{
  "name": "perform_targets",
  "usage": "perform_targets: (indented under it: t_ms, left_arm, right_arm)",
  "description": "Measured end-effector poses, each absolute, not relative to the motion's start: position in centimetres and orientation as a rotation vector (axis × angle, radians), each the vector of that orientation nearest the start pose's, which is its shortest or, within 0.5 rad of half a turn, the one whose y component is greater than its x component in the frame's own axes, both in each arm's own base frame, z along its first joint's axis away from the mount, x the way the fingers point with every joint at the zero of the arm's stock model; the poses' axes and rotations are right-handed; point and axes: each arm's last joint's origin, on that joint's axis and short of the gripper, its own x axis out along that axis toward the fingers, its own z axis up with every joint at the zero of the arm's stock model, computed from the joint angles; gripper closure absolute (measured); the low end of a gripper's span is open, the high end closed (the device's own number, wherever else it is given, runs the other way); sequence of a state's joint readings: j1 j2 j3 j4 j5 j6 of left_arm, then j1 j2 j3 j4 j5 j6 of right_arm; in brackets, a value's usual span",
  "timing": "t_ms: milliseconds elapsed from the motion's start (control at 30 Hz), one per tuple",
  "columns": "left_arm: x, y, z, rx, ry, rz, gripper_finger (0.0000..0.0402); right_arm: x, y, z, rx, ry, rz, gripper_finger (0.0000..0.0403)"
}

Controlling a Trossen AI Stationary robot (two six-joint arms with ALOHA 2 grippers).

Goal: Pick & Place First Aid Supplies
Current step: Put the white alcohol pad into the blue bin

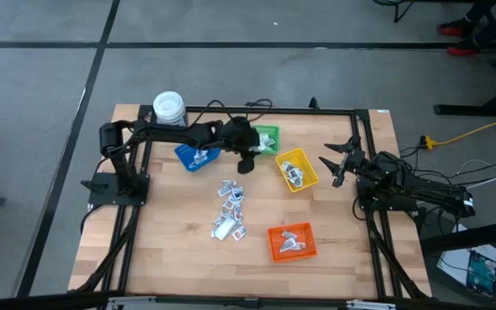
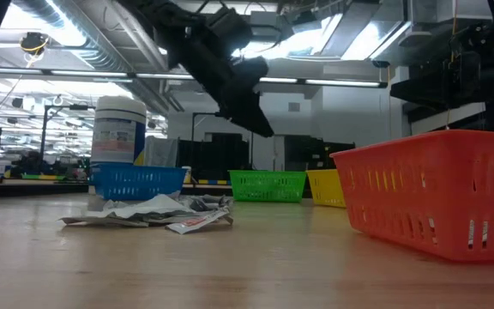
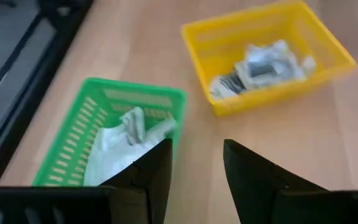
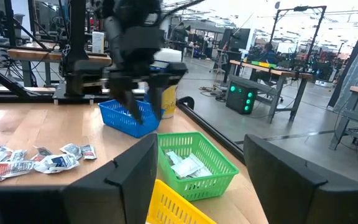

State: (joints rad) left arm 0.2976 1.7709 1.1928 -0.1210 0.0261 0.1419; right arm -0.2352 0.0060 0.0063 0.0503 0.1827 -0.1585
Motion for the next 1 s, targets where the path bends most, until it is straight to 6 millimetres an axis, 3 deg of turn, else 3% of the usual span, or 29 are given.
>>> perform_targets:
  t_ms: [333, 600, 1000]
  left_arm:
    - [36.9, 8.4, 22.8, 0.233, 0.71, 0.083, 0.0266]
    - [37.1, 6.5, 22.7, 0.253, 0.723, 0.032, 0.0272]
    - [37.1, 2.2, 22.1, 0.28, 0.787, -0.091, 0.0276]
  right_arm:
    - [9.3, -2.8, 17.0, -0.157, -0.017, -0.421, 0.0166]
    - [9.3, -2.8, 17.0, -0.157, -0.017, -0.421, 0.0166]
    - [9.3, -2.8, 17.0, -0.157, -0.017, -0.421, 0.0166]
